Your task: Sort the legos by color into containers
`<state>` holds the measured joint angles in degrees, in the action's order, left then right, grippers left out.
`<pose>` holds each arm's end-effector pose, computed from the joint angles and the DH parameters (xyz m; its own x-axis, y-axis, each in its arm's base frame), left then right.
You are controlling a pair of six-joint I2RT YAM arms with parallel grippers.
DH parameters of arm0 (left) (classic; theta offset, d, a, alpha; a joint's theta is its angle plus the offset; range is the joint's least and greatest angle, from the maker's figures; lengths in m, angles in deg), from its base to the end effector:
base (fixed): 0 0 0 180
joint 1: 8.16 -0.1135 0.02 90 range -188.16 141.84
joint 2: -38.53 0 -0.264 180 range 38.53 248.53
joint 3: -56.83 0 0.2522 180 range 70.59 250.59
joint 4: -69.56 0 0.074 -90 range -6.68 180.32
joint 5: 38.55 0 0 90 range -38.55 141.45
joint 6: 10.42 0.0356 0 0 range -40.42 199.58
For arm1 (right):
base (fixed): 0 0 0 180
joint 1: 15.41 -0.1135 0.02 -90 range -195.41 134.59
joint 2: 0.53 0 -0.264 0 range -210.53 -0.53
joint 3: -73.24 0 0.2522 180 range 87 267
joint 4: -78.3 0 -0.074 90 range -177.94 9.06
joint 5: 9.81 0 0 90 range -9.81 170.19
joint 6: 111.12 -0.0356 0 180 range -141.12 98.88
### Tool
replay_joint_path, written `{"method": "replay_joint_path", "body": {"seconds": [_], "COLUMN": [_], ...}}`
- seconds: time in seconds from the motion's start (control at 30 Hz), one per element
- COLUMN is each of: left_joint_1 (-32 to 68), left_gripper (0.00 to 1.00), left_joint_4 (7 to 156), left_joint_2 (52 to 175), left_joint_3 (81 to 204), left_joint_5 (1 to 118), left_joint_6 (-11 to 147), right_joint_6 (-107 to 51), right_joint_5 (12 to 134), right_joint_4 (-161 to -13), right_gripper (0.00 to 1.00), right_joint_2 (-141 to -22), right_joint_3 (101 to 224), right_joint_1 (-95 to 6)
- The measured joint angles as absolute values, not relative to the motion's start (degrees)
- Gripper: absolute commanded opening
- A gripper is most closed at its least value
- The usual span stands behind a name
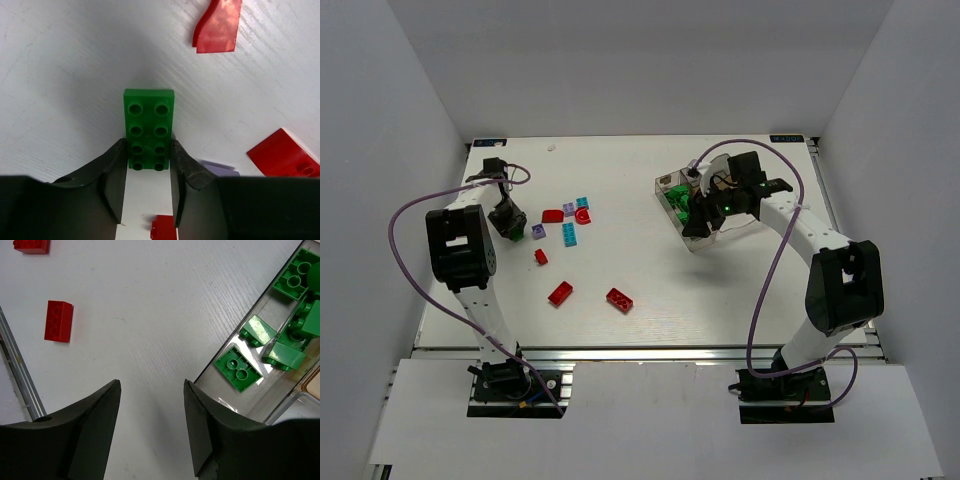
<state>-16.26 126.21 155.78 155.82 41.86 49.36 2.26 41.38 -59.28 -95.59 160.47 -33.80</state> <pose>0.4039 0.0635 0.1638 -0.7344 -0.6058 -0.3059 -0.6383 0.7698 0.0080 0.3329 0.1342 0.2639 -0.4212 -0.4659 -0.7782 -0.8642 0.4664 0.1886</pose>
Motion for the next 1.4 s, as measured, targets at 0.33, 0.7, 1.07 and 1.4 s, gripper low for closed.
{"method": "replay_joint_path", "body": {"seconds": [0.33,0.7,1.07,1.4], "left_joint_1": [-16.24,-8.15,12.46,20.70], "left_gripper": [0.15,0.11,0.12,0.20], "left_joint_4": [124.03,99.04,94.45,94.93], "left_joint_2": [148.04,128.83,152.46,164.89], "left_joint_3": [148.68,143.95,160.17,173.46], "left_joint_5": [45.69,75.89,83.65,80.27], "left_joint_6": [49.56,41.69,34.83,28.97], "right_joint_6": [2.35,-11.93,-13.44,-12.56], "right_joint_5": [41.67,50.02,52.23,51.96], "right_joint_4": [-58.88,-65.90,-66.49,-66.93], "right_gripper": [0.48,0.00,0.01,0.09], "right_joint_2": [-95.42,-92.95,-92.55,-90.37], "right_joint_3": [161.19,161.65,161.02,158.42], "right_joint_1": [-33.45,-28.10,-25.38,-25.36]}}
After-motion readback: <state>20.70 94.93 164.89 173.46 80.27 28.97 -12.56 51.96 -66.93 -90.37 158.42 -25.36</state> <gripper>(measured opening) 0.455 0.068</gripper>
